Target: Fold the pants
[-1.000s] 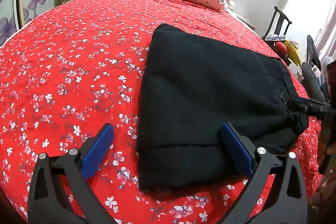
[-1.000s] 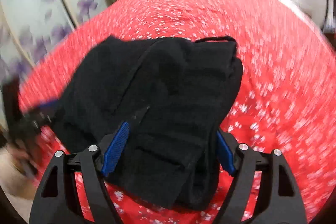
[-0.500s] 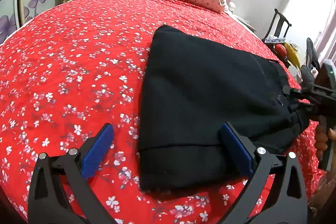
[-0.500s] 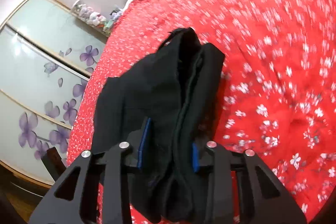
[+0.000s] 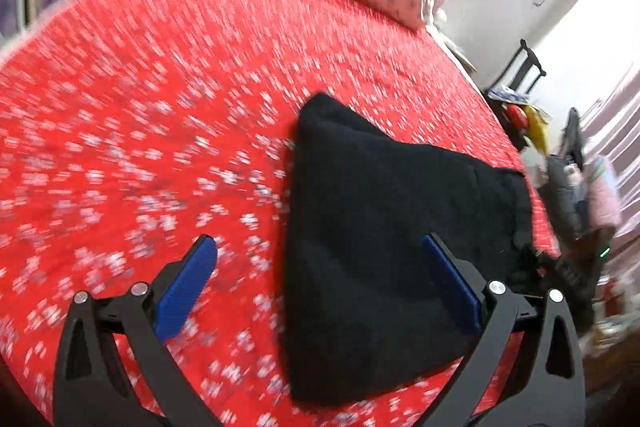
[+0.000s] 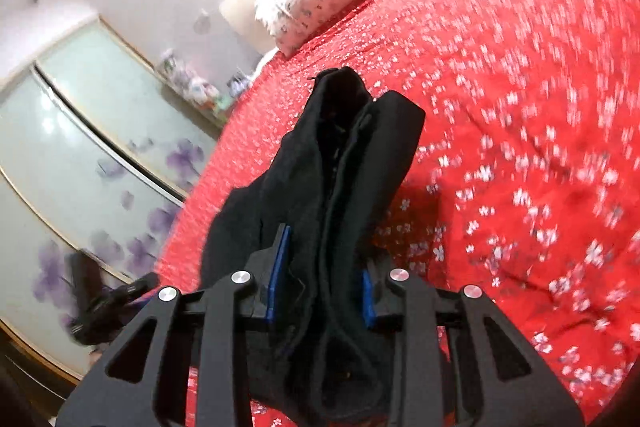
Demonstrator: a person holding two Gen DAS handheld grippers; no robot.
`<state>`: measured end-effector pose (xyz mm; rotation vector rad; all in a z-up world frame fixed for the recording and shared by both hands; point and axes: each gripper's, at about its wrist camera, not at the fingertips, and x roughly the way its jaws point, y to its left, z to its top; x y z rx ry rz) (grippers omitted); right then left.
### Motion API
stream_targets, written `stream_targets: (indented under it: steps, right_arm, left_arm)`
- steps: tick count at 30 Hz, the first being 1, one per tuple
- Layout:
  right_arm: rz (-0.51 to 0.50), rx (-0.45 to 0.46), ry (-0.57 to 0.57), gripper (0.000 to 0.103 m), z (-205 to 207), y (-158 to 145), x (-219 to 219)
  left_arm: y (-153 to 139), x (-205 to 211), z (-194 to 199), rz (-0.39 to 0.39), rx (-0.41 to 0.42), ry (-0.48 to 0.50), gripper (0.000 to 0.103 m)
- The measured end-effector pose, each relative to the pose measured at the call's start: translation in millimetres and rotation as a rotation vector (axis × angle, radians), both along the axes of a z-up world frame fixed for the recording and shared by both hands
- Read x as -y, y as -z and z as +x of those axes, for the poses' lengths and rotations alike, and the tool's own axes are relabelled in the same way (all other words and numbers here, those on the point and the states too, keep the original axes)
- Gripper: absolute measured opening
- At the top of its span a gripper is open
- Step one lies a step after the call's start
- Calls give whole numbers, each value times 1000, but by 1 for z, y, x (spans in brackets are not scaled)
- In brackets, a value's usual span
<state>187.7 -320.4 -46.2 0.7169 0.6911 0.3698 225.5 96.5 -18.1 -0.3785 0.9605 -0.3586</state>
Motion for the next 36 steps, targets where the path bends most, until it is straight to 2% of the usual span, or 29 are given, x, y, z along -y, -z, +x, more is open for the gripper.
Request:
stream_targets:
  steps: [2,5,7,9,10,18,20,25,27,29,32,36]
  right_arm:
    - [38,-5,-2,31,3,5,6]
    - [17,0,-16,31,6,3,5]
    - [17,-3,-25,31,10,4,4]
    - [30,-9,-28,31,13,6,6]
    - [36,-11,-28,31,11,7,7]
    - [84,-53,-19,34,12,20,15]
    - [83,-75,-10,40,13,24,16]
    - [33,-130,-13,50,19,30,9]
    - [11,-122,-19,46,18,28,6]
    - [8,-101,-27,37,16,25,5]
    - [20,-58,-37,34,13,16,2]
    - [71,-16,-43,32,11,12,6]
  left_arm:
    - [8,2,24,3,-64,10,99]
    - [22,9,45,8,-129,41,88]
    - [31,14,53,-35,-164,72,83]
    - [36,20,56,-113,-177,110,79]
    - [39,23,56,-144,-179,123,79]
    - [57,35,65,-197,-230,126,81]
    - [57,40,67,-185,-230,116,80]
    - [49,49,63,-119,-211,99,62]
    - [45,50,61,-114,-202,94,49]
    - [39,54,60,-89,-184,98,41]
    - [30,60,57,-74,-157,101,26]
    - [21,61,49,-56,-123,107,21]
